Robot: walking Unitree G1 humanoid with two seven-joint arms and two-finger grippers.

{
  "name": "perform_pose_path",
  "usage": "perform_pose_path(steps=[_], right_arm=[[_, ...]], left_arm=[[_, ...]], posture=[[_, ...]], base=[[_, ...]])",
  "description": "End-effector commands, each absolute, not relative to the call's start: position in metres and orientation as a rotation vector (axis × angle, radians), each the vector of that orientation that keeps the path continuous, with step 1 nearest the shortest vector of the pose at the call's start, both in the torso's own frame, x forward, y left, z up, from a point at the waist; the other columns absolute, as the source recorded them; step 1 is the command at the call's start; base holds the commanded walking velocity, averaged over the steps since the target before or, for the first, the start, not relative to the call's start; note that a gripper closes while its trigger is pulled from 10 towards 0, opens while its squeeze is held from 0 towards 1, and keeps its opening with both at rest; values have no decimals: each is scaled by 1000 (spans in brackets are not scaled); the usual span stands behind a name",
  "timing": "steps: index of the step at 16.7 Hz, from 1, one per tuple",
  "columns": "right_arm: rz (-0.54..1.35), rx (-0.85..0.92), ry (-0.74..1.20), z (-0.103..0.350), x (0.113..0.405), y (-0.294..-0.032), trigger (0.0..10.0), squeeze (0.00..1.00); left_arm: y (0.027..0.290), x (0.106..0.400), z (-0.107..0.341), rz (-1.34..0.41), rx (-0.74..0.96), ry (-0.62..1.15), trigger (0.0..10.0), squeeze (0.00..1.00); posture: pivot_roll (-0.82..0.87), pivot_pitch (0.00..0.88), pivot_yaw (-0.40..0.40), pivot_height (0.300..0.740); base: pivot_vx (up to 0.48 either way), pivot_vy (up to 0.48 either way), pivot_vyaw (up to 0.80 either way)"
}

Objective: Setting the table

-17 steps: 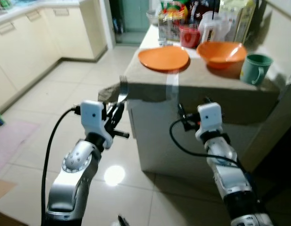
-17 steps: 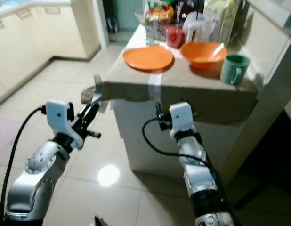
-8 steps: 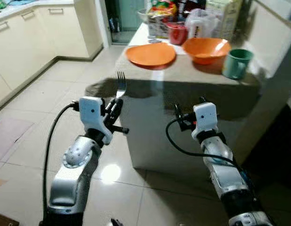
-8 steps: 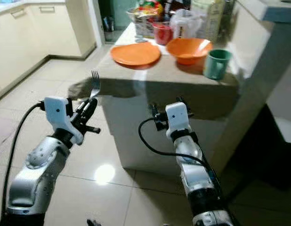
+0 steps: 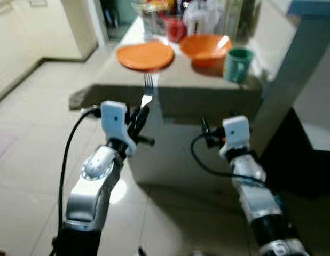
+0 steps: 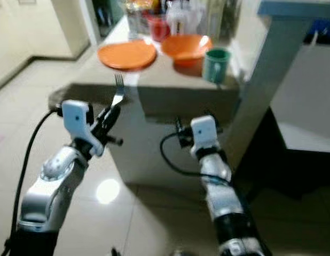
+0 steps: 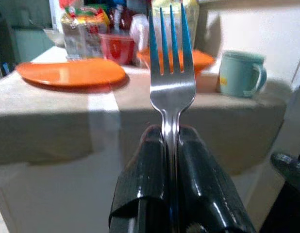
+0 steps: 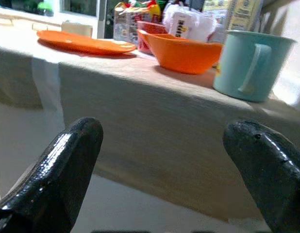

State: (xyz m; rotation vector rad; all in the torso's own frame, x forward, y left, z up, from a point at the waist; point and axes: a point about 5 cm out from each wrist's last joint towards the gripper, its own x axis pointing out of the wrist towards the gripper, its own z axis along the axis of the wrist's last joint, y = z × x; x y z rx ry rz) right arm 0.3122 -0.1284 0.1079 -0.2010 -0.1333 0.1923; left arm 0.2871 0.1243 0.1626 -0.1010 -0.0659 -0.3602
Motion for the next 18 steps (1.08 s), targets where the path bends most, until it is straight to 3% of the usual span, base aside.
perform_pose_path(steps=[1,18], right_arm=[[187,-221,-163,113,314,-130,10000,0],[168,-223,-182,113,310,-133,10000,0]], left_arm=[[122,290,168,-373,-97,-91,0,0],[91,305,173,-408,-93,-104,0,0]], posture=[[-139,0,84,736],[-177,0,110,731]], base=[[0,-420,0],[227,-403,-72]])
